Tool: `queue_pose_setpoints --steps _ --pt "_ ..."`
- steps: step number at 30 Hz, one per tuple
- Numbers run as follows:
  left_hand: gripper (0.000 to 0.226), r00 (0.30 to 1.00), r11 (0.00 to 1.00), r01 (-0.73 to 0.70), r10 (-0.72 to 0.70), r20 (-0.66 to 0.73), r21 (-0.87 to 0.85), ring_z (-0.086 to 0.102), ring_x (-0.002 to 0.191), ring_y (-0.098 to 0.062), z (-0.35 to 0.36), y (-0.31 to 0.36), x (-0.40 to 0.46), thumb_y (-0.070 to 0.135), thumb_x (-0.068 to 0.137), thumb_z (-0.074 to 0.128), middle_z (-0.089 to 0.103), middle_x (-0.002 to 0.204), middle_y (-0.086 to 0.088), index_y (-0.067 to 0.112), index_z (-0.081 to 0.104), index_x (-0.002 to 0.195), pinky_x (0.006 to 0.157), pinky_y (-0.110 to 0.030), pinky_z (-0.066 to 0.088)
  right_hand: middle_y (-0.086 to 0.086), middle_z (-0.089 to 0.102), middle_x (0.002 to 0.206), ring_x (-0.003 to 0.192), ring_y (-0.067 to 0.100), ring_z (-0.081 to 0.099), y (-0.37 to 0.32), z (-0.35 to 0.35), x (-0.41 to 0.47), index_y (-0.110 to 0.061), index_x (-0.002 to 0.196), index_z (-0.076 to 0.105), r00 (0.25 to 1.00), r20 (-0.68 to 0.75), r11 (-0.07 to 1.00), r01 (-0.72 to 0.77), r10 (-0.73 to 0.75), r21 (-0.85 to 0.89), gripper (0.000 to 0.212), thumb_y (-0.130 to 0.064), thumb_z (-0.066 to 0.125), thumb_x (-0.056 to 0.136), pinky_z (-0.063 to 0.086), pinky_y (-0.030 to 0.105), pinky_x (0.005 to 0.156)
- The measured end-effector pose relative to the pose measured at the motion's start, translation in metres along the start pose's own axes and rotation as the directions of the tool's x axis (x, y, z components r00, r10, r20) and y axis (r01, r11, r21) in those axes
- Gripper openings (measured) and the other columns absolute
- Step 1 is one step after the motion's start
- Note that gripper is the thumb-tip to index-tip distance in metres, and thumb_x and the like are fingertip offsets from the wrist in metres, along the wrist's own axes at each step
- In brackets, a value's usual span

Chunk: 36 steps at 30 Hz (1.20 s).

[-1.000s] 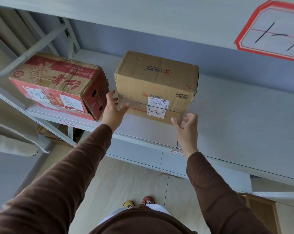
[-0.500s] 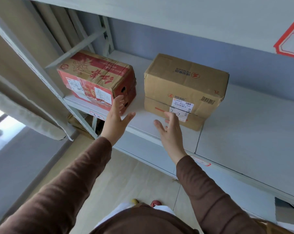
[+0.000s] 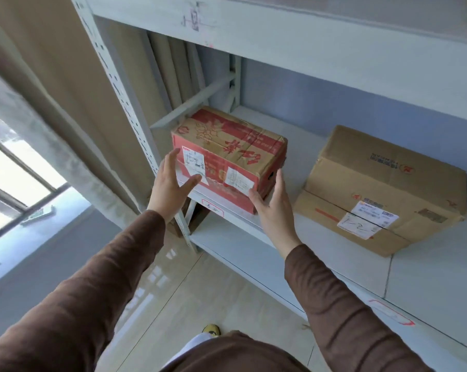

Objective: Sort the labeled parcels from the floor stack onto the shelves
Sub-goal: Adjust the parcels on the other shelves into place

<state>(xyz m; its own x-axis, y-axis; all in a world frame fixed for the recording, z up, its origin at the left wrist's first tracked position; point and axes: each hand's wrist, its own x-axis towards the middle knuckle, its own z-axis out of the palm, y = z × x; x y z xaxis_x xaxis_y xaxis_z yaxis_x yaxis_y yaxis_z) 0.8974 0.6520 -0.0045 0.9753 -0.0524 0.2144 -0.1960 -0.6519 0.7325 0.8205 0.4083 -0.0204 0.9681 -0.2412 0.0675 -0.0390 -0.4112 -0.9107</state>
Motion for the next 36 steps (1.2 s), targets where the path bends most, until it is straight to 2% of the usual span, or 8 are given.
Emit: queue_pose_setpoints --steps 3,6,8,10,13,16,22,36 --pt "0.1 0.994 0.997 0.071 -0.069 0.083 -0.024 0.034 0.148 -0.023 -0.005 -0.024 0.037 0.041 0.085 0.079 0.03 0.164 -0.006 0.02 0.017 0.16 0.121 -0.044 0.03 0.0 0.022 0.167 0.148 0.005 0.024 0.0 0.018 0.012 -0.016 0.164 -0.002 0.997 -0.062 0.999 -0.039 0.039 0.003 0.106 -0.046 0.07 0.093 0.023 0.009 0.116" --pt "0.118 0.976 0.986 0.152 -0.14 0.166 -0.066 0.032 0.149 -0.026 -0.002 -0.046 0.072 0.041 0.077 0.086 0.026 0.165 -0.008 0.022 0.007 0.162 0.121 -0.047 0.031 -0.006 0.034 0.152 0.135 0.001 0.035 0.0 0.027 0.02 -0.015 0.164 -0.002 0.992 -0.086 0.996 -0.087 0.089 0.022 0.109 -0.037 0.076 0.091 0.023 -0.011 0.09" --pt "0.12 0.958 0.967 0.202 -0.162 0.235 -0.157 0.046 0.139 -0.024 0.003 -0.054 0.089 0.037 0.074 0.089 0.042 0.154 -0.006 0.024 0.008 0.161 0.113 -0.043 0.045 -0.001 0.045 0.15 0.135 0.013 0.048 0.005 0.03 0.027 -0.018 0.164 0.001 0.991 -0.096 0.995 -0.097 0.098 0.016 0.107 -0.035 0.077 0.091 0.033 -0.007 0.089" --pt "0.105 0.943 0.942 0.232 -0.157 0.292 -0.241 0.061 0.114 -0.01 0.01 -0.054 0.101 0.021 0.078 0.087 0.058 0.127 0.004 0.017 0.018 0.156 0.087 -0.018 0.058 -0.001 0.057 0.142 0.128 0.014 0.058 0.011 0.032 0.036 -0.023 0.163 0.007 0.991 -0.085 0.994 -0.104 0.105 0.019 0.101 -0.032 0.077 0.091 0.044 0.003 0.094" --pt "0.078 0.948 0.938 0.223 -0.146 0.282 -0.264 0.061 0.096 0.002 0.02 -0.053 0.113 0.013 0.082 0.084 0.059 0.11 0.012 0.012 0.03 0.139 0.068 -0.008 0.053 -0.001 0.062 0.137 0.121 0.011 0.063 0.015 0.03 0.049 -0.026 0.163 0.011 0.989 -0.078 0.992 -0.123 0.124 0.016 0.097 -0.027 0.076 0.092 0.051 0.02 0.102" --pt "0.069 0.946 0.931 0.235 -0.152 0.288 -0.28 0.062 0.096 0.003 0.03 -0.052 0.124 0.015 0.082 0.084 0.06 0.109 0.013 0.016 0.032 0.128 0.071 -0.013 0.055 0.001 0.061 0.138 0.12 0.013 0.062 0.017 0.023 0.064 -0.023 0.163 0.012 0.987 -0.08 0.99 -0.138 0.138 -0.002 0.094 -0.024 0.075 0.093 0.047 0.005 0.092" --pt "0.084 0.941 0.926 0.244 -0.153 0.302 -0.289 0.063 0.107 -0.013 0.048 -0.04 0.151 0.012 0.082 0.084 0.06 0.114 0.01 0.013 0.026 0.143 0.088 -0.025 0.056 0.004 0.06 0.141 0.126 0.022 0.062 0.018 0.012 0.091 -0.027 0.162 0.01 0.98 -0.077 0.982 -0.185 0.181 -0.046 0.093 -0.029 0.073 0.094 0.054 0.043 0.105" --pt "0.096 0.956 0.948 0.189 -0.118 0.269 -0.258 0.055 0.121 -0.014 0.056 -0.045 0.152 0.02 0.082 0.085 0.055 0.139 -0.003 0.019 0.02 0.153 0.105 -0.041 0.05 0.002 0.049 0.151 0.137 0.022 0.053 0.001 0.009 0.083 -0.027 0.162 0.008 0.973 -0.103 0.973 -0.214 0.204 -0.092 0.093 -0.035 0.072 0.094 0.052 0.039 0.107"
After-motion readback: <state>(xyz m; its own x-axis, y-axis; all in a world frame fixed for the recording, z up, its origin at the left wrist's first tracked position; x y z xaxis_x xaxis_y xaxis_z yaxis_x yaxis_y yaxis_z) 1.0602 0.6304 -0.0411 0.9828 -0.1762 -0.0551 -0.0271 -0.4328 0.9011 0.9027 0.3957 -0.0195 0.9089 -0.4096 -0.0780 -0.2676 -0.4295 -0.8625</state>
